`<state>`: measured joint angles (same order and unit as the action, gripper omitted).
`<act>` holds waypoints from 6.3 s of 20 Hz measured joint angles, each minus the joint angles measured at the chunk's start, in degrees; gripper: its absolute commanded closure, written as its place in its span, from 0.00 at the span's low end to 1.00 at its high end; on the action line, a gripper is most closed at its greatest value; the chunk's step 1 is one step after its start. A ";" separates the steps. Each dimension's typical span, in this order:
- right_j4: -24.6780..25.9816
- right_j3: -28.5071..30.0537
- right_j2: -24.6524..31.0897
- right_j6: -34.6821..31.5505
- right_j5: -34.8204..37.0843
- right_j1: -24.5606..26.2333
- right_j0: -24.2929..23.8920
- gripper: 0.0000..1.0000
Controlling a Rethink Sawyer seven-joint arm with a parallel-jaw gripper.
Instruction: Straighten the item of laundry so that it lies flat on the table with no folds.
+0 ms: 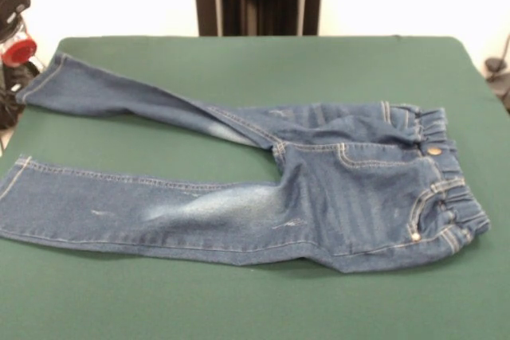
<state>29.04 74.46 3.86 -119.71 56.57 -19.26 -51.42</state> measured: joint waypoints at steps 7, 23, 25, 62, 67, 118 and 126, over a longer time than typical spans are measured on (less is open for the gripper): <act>-1.12 0.22 0.05 0.00 -2.28 0.03 -0.34 0.00; -3.35 0.94 -0.29 0.00 -4.97 -1.05 1.10 0.00; -3.35 0.95 -0.29 0.00 -5.18 -1.08 1.12 0.00; -3.66 10.60 -2.87 0.00 -14.82 -5.54 2.85 0.00; -3.67 11.10 -4.41 0.00 -15.11 -5.59 3.93 0.00; -6.68 14.37 -6.50 0.00 -19.99 -8.99 4.40 0.00; -7.24 14.46 -6.86 0.00 -20.67 -8.97 5.05 0.00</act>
<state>21.80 88.92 -3.00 -119.71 35.89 -28.23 -46.36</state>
